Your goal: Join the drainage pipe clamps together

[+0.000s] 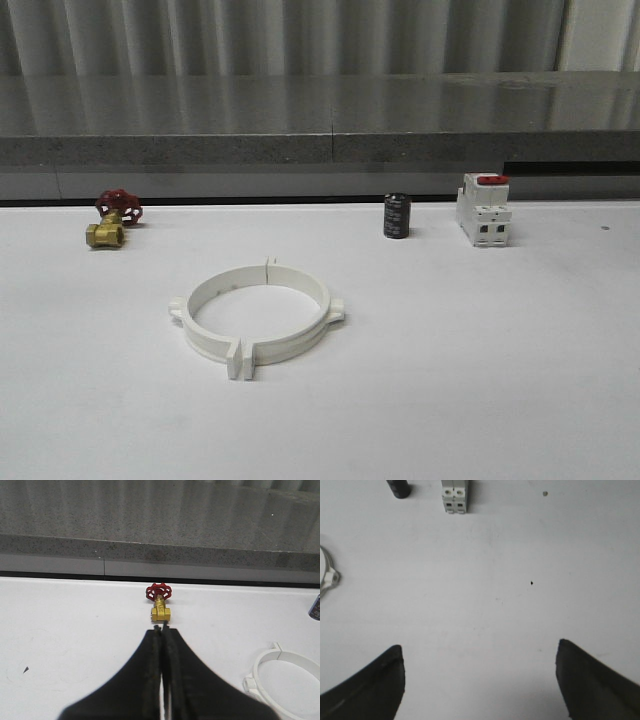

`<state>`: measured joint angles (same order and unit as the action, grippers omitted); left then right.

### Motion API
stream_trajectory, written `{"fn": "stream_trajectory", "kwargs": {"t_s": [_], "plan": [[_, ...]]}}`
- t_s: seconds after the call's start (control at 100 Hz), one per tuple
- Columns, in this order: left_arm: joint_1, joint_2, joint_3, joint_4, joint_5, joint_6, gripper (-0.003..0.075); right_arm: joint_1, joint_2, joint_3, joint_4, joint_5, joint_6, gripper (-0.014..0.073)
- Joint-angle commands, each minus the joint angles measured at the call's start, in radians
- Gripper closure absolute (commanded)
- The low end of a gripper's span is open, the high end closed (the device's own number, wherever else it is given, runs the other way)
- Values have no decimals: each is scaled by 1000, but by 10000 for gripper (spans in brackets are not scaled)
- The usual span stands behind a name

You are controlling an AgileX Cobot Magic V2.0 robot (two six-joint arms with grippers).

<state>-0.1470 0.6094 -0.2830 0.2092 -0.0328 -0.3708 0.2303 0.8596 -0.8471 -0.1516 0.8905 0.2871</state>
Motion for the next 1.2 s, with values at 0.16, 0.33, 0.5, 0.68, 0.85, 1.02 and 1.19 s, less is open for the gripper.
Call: {"fn": "stream_trajectory", "kwargs": {"t_s": [0.16,0.33,0.5,0.68,0.85,1.02,1.19], "plan": [[0,0,-29,-3,-75,-6,740,-7,-223,136,-28,-46,-11,121],[0,0,-29,-3,-75,-6,740,-7,-276,157,-70,-13,-11,540],[0,0,-29,-3,-75,-6,740,-7,-277,157,-72,-4,-9,662],[0,0,-29,-3,-75,-6,740,-7,-277,157,-72,-4,-9,662],[0,0,-29,-3,-75,-6,740,-7,-277,157,-72,-4,-9,662],[0,0,-29,-3,-75,-6,740,-7,-277,159,-72,-7,-9,662],[0,0,-29,-3,-75,-6,740,-7,-314,205,-76,-54,-10,662]]}}
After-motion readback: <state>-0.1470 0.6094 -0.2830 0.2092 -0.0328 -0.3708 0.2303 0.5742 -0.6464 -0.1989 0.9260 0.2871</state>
